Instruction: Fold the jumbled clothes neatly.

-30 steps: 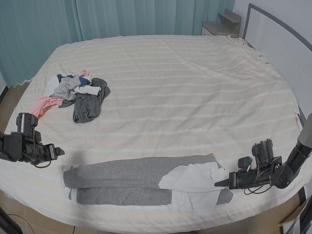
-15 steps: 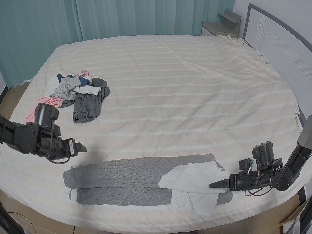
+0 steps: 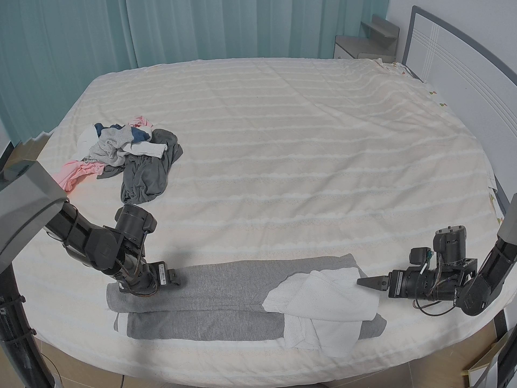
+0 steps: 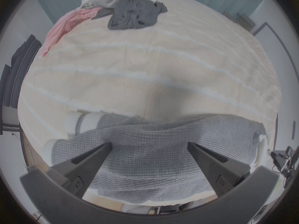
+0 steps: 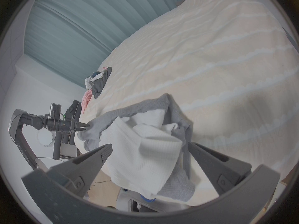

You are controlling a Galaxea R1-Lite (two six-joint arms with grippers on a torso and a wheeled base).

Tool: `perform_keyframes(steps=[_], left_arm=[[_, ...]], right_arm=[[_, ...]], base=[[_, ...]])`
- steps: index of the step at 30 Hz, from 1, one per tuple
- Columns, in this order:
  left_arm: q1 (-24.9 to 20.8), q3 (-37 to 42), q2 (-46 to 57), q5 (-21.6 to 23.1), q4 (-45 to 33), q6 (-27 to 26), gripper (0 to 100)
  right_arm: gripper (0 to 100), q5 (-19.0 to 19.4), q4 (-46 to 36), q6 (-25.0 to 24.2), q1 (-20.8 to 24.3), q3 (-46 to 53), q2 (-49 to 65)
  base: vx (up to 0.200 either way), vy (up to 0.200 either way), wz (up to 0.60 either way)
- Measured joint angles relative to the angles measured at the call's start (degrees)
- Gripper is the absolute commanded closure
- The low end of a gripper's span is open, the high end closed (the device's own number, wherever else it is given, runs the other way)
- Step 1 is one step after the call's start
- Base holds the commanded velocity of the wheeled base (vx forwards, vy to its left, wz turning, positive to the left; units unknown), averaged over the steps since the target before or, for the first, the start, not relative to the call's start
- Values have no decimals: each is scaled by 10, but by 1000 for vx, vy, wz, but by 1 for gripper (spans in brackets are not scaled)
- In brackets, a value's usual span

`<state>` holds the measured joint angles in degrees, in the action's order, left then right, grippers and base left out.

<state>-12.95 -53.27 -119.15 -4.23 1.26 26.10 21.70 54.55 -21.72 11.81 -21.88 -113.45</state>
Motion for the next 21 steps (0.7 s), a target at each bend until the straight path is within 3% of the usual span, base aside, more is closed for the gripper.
perform_keyframes(steps=[10, 21], left_arm=[[-3, -1, -42, 5, 29, 26, 0], [-10, 2, -60, 7, 49, 48, 0]], right_arm=[[0, 0, -40, 14, 26, -71, -32], [0, 2, -43, 79, 59, -68, -38]], base=[[0, 0, 0], [0, 0, 0]])
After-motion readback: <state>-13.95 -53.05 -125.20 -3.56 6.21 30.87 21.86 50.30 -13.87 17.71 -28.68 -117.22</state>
